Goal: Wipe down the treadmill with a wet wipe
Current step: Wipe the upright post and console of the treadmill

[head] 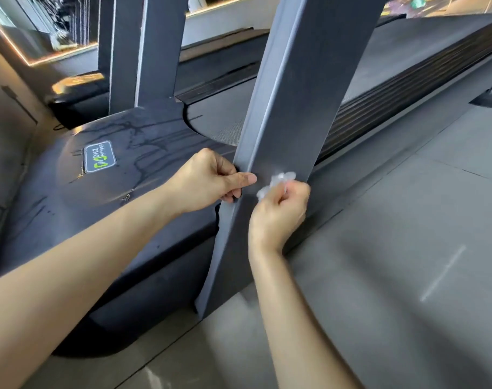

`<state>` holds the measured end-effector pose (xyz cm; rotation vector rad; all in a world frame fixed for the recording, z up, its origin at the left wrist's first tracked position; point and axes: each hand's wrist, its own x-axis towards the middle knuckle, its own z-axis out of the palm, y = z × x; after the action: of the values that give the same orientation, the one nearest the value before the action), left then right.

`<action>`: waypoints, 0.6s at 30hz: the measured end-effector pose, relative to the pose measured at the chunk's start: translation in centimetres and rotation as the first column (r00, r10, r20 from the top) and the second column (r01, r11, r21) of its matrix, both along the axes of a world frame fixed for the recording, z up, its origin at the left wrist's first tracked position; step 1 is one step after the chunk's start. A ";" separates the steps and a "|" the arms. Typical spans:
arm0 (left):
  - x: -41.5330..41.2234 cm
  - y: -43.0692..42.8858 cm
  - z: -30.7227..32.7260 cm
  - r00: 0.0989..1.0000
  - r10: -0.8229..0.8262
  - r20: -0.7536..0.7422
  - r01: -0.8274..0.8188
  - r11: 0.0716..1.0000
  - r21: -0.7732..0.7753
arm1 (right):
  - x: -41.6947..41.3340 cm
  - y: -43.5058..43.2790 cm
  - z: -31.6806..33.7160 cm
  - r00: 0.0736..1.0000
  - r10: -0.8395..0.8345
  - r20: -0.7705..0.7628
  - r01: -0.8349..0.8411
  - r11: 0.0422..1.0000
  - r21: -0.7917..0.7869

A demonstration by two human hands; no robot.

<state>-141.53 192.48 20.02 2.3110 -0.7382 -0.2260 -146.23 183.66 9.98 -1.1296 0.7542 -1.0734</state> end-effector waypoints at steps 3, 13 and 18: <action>0.1 -0.1 -0.2 1.000 -0.001 0.012 0.001 1.000 -0.007 | 0.7 -0.5 0.0 0.999 0.000 0.048 -0.001 1.000 0.022; 0.1 -0.1 -0.4 1.000 0.013 0.017 -0.013 1.000 -0.011 | 1.1 0.4 -4.0 0.999 0.016 0.050 -0.037 0.891 0.453; 0.1 -0.1 -0.6 1.000 0.017 0.022 -0.017 1.000 -0.009 | 2.3 -4.8 2.4 0.998 -0.048 0.027 0.047 0.998 0.049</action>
<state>-141.44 192.41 19.39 2.3138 -0.7283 -0.1894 -143.90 178.81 12.34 -1.0579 0.7838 -1.1031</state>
